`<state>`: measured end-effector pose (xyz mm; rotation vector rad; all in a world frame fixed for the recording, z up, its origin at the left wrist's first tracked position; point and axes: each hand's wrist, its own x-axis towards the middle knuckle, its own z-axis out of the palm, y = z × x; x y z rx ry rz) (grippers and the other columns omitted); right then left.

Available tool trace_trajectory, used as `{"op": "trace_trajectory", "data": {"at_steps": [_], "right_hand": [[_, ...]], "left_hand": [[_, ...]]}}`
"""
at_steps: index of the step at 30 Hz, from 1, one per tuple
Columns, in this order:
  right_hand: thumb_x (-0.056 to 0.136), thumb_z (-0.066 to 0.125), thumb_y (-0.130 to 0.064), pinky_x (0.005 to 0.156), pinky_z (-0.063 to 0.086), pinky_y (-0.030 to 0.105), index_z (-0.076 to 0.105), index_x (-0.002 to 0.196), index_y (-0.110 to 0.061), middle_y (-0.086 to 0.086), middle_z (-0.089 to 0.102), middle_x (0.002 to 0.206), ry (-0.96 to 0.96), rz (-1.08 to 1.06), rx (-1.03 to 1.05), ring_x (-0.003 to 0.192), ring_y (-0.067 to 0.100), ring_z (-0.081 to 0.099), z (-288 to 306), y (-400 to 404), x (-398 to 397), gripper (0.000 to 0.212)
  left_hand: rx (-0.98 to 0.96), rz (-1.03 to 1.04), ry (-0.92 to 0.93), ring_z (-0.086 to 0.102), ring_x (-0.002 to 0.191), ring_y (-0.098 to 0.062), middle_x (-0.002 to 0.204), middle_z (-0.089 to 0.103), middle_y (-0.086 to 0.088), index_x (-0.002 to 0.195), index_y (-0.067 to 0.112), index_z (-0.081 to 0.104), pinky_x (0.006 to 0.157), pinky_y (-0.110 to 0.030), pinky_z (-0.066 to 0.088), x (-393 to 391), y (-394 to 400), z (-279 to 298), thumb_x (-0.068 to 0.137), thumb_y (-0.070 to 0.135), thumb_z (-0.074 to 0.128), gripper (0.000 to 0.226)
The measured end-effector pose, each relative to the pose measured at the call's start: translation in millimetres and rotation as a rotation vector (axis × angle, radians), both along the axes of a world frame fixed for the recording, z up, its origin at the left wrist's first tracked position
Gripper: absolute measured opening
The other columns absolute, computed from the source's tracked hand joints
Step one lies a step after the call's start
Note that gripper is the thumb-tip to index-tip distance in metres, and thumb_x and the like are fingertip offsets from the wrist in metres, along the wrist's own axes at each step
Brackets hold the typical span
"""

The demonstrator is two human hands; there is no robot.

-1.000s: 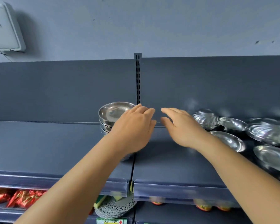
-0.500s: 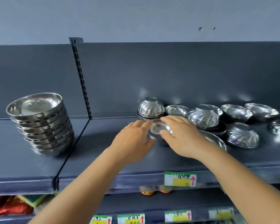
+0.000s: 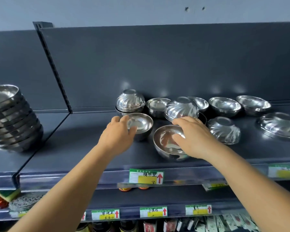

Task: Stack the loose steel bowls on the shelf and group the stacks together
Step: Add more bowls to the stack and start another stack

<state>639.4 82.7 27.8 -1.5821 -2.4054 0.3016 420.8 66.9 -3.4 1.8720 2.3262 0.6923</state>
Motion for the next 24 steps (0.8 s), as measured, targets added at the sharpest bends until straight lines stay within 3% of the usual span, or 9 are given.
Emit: {"op": "trace_trajectory", "data": {"at_steps": [6,11,13,16,19,21,22,23,24], "right_hand": [[0.095,0.050,-0.022,0.092,0.045,0.038,0.043,0.137,-0.019,0.002,0.044,0.139,0.055,-0.125,-0.028,0.117,0.027,0.050,-7,-1,8,0.043],[0.089,0.048,-0.008,0.088,0.048,0.041,0.052,0.124,-0.013,0.007,0.054,0.124,0.106,-0.227,-0.036,0.106,0.029,0.057,-11,2,7,0.035],[0.084,0.047,-0.001,0.082,0.051,0.041,0.057,0.116,-0.003,0.012,0.063,0.111,0.122,-0.252,-0.031,0.098,0.031,0.060,-16,6,5,0.034],[0.075,0.043,0.005,0.058,0.035,0.031,0.059,0.093,0.004,0.013,0.054,0.070,0.155,-0.279,-0.047,0.065,0.025,0.041,-19,9,0,0.024],[0.072,0.041,0.006,0.055,0.026,0.030,0.046,0.065,-0.004,0.013,0.038,0.062,0.211,-0.279,-0.042,0.060,0.023,0.030,-13,8,-6,0.013],[0.074,0.044,0.005,0.055,0.041,0.035,0.058,0.075,0.006,0.026,0.058,0.074,0.296,-0.279,-0.009,0.061,0.034,0.048,-3,7,-13,0.014],[0.076,0.045,0.005,0.061,0.049,0.041,0.062,0.088,0.009,0.027,0.065,0.088,0.338,-0.279,0.010,0.073,0.042,0.057,3,7,-17,0.021],[0.077,0.046,0.005,0.063,0.052,0.044,0.062,0.096,0.010,0.028,0.065,0.092,0.375,-0.272,0.025,0.080,0.044,0.059,8,9,-23,0.026],[0.076,0.045,0.005,0.056,0.049,0.040,0.062,0.099,0.010,0.029,0.063,0.086,0.415,-0.263,0.023,0.072,0.043,0.056,13,11,-31,0.028]], "left_hand": [[-0.005,0.082,-0.096,0.055,0.107,-0.035,0.124,0.057,-0.017,0.138,0.009,0.038,0.084,-0.036,0.042,-6,5,2,0.097,0.032,0.042,0.046],[-0.060,0.095,-0.317,0.068,0.070,-0.026,0.085,0.071,-0.013,0.107,0.007,0.051,0.059,-0.029,0.048,-16,10,0,0.092,0.022,0.042,0.023],[-0.048,0.080,-0.370,0.070,0.062,-0.025,0.074,0.072,-0.012,0.099,0.005,0.053,0.062,-0.031,0.054,-20,11,-1,0.089,0.014,0.039,0.020],[-0.031,0.051,-0.403,0.073,0.065,-0.028,0.073,0.072,-0.014,0.087,0.007,0.053,0.073,-0.038,0.060,-27,8,1,0.087,0.009,0.037,0.017],[-0.025,0.044,-0.379,0.071,0.060,-0.027,0.072,0.069,-0.012,0.078,0.011,0.050,0.064,-0.029,0.054,-39,-2,3,0.087,0.006,0.038,0.015],[-0.024,0.051,-0.356,0.071,0.059,-0.027,0.070,0.068,-0.012,0.076,0.010,0.049,0.063,-0.029,0.053,-51,-8,4,0.086,0.006,0.039,0.014],[-0.024,0.057,-0.357,0.071,0.060,-0.027,0.070,0.068,-0.012,0.077,0.009,0.050,0.063,-0.030,0.054,-58,-11,5,0.086,0.007,0.040,0.014],[-0.026,0.064,-0.364,0.072,0.060,-0.027,0.070,0.067,-0.011,0.077,0.009,0.051,0.062,-0.029,0.054,-64,-14,6,0.086,0.008,0.040,0.014],[-0.028,0.070,-0.373,0.071,0.059,-0.026,0.069,0.066,-0.010,0.078,0.008,0.052,0.059,-0.027,0.052,-70,-18,8,0.086,0.008,0.040,0.014]]}}
